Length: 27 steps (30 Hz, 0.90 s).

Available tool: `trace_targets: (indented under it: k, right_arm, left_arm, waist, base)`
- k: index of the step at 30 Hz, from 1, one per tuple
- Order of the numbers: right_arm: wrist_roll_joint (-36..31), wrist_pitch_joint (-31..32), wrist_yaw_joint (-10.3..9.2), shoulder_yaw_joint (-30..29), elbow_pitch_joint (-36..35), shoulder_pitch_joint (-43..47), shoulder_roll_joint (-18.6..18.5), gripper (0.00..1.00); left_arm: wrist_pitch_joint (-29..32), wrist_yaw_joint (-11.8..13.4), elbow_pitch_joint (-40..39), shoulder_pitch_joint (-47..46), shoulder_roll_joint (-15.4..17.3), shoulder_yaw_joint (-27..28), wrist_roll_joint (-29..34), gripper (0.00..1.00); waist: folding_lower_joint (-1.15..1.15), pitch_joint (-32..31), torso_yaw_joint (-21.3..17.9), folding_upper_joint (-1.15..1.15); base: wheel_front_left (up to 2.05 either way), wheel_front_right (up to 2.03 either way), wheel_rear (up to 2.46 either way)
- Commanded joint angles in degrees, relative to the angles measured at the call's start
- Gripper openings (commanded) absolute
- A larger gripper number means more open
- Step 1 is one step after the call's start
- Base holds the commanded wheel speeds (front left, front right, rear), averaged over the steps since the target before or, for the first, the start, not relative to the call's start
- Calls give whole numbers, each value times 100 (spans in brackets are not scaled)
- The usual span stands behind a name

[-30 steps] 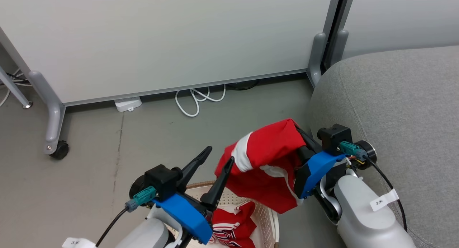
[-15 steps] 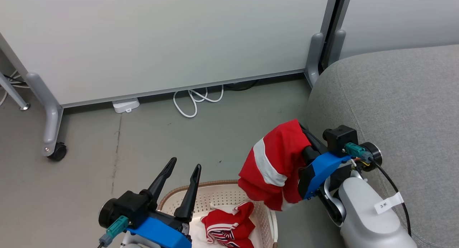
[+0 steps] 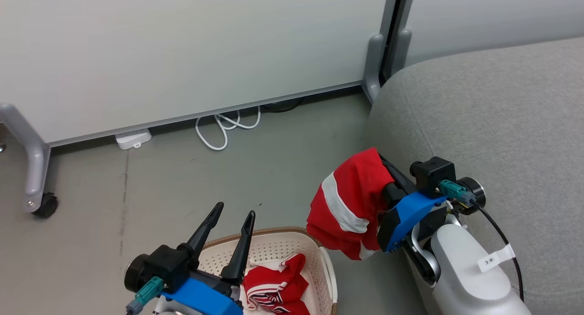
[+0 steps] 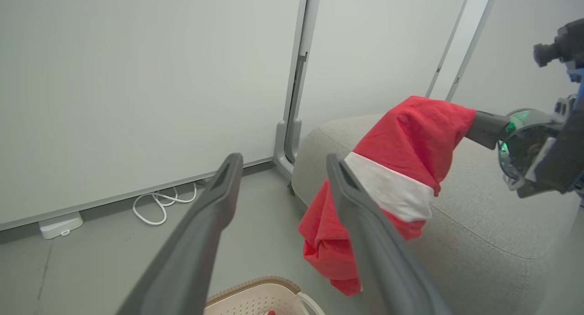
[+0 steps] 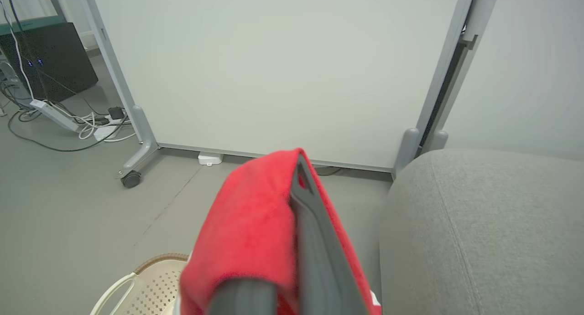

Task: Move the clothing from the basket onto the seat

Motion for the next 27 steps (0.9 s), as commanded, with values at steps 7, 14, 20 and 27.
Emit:
trace_targets:
  k: [7, 14, 20, 27]
  right_arm:
    - [60, 84, 3, 78, -250, 93, -14, 0]
    - [111, 88, 3, 93, -445, 161, -13, 0]
    - [193, 70, 3, 120, -563, 226, -12, 0]
    - [264, -3, 3, 82, -658, 322, -10, 0]
  left_arm:
    - [-27, -7, -12, -168, 79, -12, 16, 100]
    - [-27, -7, -31, -278, 149, -36, 41, 100]
    - [-27, -7, -71, -334, 216, 12, 49, 100]
    - [-27, -7, -85, -423, 226, -5, 60, 100]
  waist:
    - [0, 160, -668, 0]
    - [0, 284, -1323, 0]
    - [0, 400, -1811, 0]
    - [0, 525, -2124, 0]
  base:
    - [0, 0, 0]
    - [0, 0, 0]
    - [0, 0, 0]
    - [0, 0, 0]
